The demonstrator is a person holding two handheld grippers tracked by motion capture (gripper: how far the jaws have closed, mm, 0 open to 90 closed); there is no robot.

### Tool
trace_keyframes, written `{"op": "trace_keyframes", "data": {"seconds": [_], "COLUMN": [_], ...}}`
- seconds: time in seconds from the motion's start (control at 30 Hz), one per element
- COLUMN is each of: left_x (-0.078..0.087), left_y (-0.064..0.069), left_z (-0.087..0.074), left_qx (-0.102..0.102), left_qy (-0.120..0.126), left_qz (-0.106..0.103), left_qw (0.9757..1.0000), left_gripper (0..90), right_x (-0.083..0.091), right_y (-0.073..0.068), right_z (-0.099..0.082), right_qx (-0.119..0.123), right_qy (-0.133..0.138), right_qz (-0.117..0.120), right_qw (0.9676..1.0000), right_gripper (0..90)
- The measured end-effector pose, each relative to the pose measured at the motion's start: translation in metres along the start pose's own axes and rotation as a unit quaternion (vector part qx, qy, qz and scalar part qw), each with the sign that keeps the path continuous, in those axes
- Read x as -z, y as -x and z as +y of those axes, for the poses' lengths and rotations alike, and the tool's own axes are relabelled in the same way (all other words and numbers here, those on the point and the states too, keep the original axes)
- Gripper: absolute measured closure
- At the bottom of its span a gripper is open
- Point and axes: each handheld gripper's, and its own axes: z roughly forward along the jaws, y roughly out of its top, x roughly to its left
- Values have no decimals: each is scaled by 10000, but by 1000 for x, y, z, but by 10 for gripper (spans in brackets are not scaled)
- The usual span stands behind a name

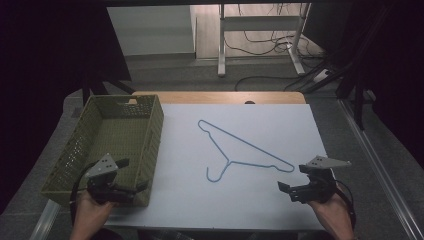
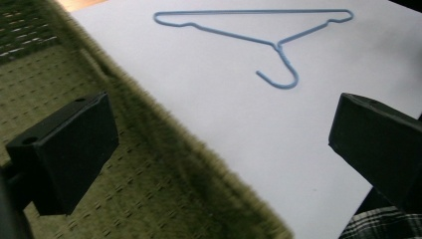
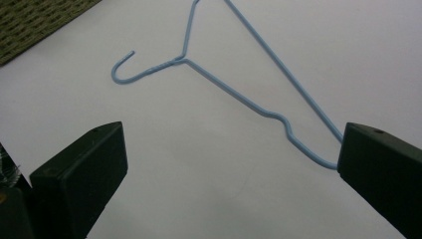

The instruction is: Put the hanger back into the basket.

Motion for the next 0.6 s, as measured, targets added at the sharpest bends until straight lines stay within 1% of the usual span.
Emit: {"op": "trace_keyframes", "data": {"seconds": [0.07, 0.23, 0.3, 0.4, 0.47, 0.6], "left_x": [-2, -8, -10, -15, -19, -29], "left_y": [3, 9, 12, 17, 20, 28], "left_z": [4, 13, 17, 24, 28, 35], "left_qx": [-33, -44, -69, -86, -116, -241], "left_qy": [-13, -60, -60, -70, -72, -144], "left_qz": [-36, -134, -121, -164, -196, -251], "left_qw": [10000, 9999, 9999, 9998, 9997, 9993], "left_gripper": [0, 0, 0, 0, 0, 0], "right_x": [-2, -5, -7, -9, -10, -14], "right_y": [0, -3, -4, -5, -6, -7], "right_z": [2, 9, 14, 19, 22, 29], "right_qx": [-7, 49, 82, 123, 155, 190], "right_qy": [-32, -130, -165, -195, -219, -306], "right_qz": [52, 62, 52, 56, 54, 70], "right_qw": [10000, 9999, 9998, 9997, 9996, 9993], "right_gripper": [0, 0, 0, 0, 0, 0]}}
